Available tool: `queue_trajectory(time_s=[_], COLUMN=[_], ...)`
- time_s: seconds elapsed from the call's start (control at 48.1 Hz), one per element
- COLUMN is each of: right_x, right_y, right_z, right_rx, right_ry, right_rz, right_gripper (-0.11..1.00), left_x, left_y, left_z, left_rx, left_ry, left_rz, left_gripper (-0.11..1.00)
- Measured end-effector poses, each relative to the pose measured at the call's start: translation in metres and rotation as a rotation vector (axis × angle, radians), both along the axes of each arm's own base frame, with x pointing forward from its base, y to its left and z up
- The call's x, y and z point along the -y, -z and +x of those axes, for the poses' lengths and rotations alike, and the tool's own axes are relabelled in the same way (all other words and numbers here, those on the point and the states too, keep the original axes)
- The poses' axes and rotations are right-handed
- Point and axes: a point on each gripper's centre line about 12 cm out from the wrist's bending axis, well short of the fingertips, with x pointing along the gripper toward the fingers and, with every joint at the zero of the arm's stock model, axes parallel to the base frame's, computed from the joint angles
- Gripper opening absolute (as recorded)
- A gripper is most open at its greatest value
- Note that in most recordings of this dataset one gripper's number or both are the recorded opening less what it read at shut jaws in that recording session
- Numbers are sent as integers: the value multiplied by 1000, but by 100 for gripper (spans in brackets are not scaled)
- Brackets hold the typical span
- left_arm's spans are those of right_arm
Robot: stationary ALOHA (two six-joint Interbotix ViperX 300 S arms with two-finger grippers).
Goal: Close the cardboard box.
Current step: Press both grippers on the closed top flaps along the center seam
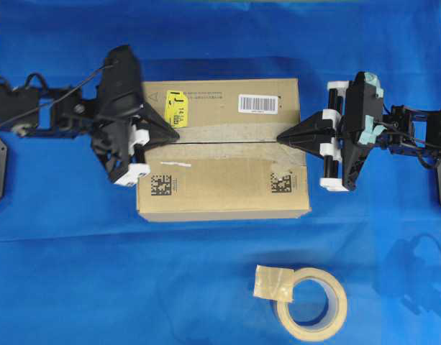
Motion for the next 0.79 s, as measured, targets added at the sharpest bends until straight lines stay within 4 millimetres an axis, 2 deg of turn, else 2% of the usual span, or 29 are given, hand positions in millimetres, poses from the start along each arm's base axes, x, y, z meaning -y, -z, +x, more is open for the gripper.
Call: queue_trajectory(time_s=[0.145,0.353,0.54,0.79], right_x=[0,0,0,0], right_y=[-1,-1,0,0], right_z=[0,0,0,0], right_rx=[3,5,3,3], right_ry=[0,0,0,0], right_rz=[0,-1,-1,-1], right_gripper=[0,0,0,0], left_x=[7,11,10,10], left_y=[0,14,31,42], left_z=[-16,-36,-42,-41], left_rx=[158,292,316,292], left_ry=[26,37,45,48], left_rz=[42,74,107,112], left_gripper=[0,0,0,0])
